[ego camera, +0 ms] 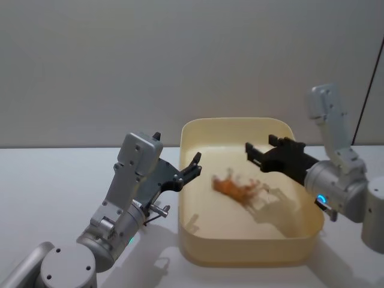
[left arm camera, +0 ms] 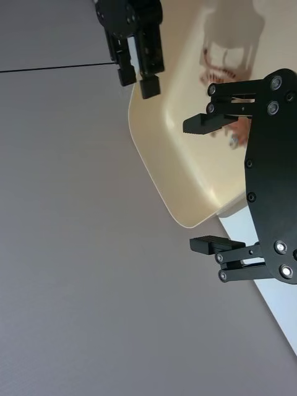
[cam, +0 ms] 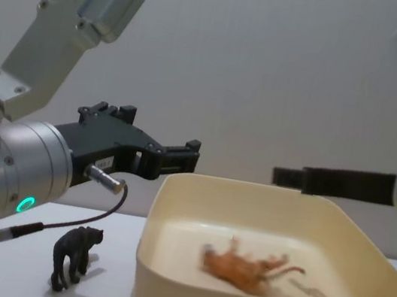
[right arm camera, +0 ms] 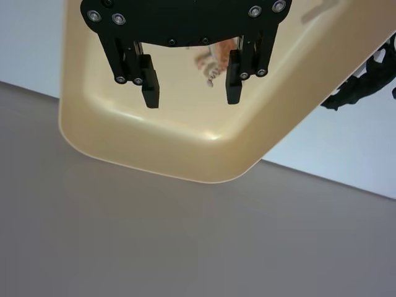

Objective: Pick up the toy alternately with two hands and place it into the central storage box.

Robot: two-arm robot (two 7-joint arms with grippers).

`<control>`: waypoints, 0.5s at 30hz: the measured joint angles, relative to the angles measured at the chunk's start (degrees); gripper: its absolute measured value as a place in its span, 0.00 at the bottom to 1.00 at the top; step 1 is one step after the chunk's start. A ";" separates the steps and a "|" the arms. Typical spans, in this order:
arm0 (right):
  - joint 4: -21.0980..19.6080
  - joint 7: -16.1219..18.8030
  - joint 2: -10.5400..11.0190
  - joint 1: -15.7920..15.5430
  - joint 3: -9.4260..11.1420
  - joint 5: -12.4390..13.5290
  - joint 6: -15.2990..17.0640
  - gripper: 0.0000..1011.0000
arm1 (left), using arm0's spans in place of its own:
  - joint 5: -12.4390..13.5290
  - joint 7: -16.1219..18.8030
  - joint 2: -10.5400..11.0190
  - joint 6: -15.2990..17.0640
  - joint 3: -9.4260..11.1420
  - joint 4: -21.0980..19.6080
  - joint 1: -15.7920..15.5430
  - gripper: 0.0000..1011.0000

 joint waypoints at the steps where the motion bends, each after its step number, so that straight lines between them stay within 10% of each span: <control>1: 0.54 0.42 -0.25 0.38 -0.21 -0.19 0.52 0.63 | 0.00 0.00 0.00 0.00 0.00 0.00 0.00 0.99; 15: -0.10 -0.10 0.67 0.13 0.72 0.23 0.69 0.99 | 0.00 0.00 0.00 0.00 0.00 0.00 0.00 0.99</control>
